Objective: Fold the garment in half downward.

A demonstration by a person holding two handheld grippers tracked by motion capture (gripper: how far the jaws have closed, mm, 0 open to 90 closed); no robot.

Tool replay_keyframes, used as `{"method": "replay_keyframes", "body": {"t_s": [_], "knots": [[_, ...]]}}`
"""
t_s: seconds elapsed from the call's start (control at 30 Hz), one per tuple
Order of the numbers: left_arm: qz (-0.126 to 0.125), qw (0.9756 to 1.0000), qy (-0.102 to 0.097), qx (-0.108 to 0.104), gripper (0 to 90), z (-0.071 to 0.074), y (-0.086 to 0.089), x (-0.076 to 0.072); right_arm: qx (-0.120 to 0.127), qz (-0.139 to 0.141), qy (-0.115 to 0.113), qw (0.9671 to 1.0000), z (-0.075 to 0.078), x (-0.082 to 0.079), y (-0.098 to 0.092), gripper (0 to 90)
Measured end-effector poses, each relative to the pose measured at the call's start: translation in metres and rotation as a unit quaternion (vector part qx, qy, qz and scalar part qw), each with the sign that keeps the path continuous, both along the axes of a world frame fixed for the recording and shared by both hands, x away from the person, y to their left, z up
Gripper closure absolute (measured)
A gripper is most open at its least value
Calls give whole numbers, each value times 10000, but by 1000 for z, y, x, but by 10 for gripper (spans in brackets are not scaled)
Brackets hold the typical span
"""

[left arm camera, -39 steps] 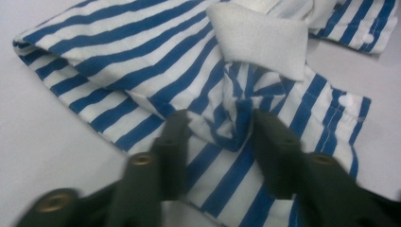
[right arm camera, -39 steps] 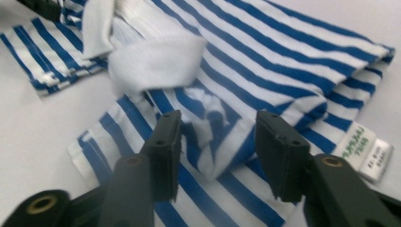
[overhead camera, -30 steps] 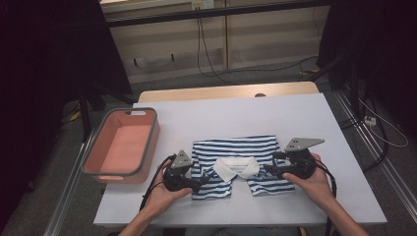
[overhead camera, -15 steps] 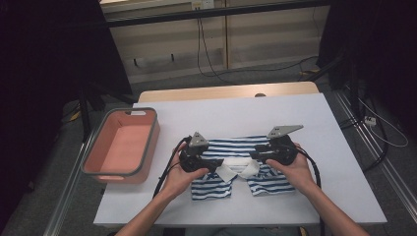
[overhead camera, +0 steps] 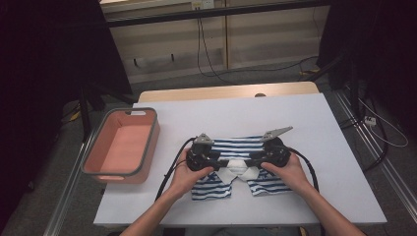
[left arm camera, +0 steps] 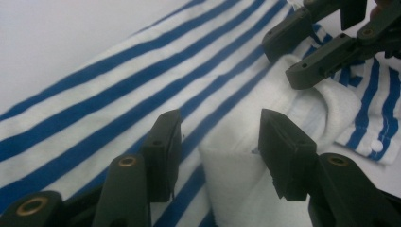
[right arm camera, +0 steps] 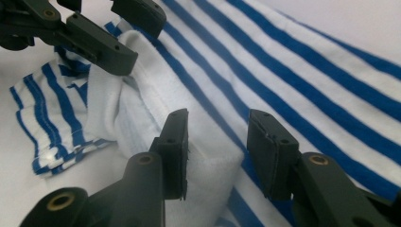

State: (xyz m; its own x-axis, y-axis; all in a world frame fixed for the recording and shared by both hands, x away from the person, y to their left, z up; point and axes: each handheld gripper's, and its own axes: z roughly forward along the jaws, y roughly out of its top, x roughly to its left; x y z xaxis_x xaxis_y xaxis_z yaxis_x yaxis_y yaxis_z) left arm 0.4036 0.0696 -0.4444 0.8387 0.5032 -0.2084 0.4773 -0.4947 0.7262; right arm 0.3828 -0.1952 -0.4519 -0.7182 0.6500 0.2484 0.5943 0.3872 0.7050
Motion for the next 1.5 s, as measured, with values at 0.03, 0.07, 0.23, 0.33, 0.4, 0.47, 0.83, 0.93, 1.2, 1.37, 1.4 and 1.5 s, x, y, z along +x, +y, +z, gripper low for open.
{"method": "replay_keyframes", "body": {"t_s": [0.03, 0.07, 0.23, 0.33, 0.4, 0.47, 0.83, 0.93, 1.2, 1.37, 1.4, 1.5], "knots": [[-14, 10000, 21, 3, 509, 0, 0, -1, -22, 42, 24, 10000, 0, -1, 1, 626], [-24, 10000, 29, 14, 516, 1, 1, -1, -35, 73, 18, 10000, 0, -2, 1, 636], [-114, 9999, 85, -69, 512, 6, 7, -6, 37, 144, -128, 9998, 4, -8, -3, 842], [-74, 9999, 50, -73, 503, 7, 11, -7, 112, 179, -216, 9995, 9, -12, -5, 879], [-49, 10000, 33, -74, 496, 8, 13, -7, 109, 219, -271, 9993, 11, -15, -5, 883], [-44, 9998, 44, -192, 497, 10, 15, -7, 119, 263, -346, 9990, 14, -19, -5, 884], [-175, 9991, -254, -284, 602, 13, 13, -12, 187, 370, -601, 9973, 25, -34, -6, 885], [-323, 9986, -339, -236, 717, 15, 12, -16, 175, 362, -641, 9971, 26, -37, -7, 885], [-370, 9980, -438, -251, 853, 18, 12, -17, 82, 192, -896, 9958, 33, -33, -7, 886], [-428, 9971, -554, -293, 858, 26, 14, -23, 109, 137, -967, 9952, 35, -35, -9, 886], [-455, 9968, -582, -306, 858, 28, 14, -25, 104, 158, -994, 9949, 36, -36, -9, 886], [-541, 9960, -654, -271, 858, 31, 14, -33, 137, 186, -1023, 9945, 39, -42, -10, 886]]}}
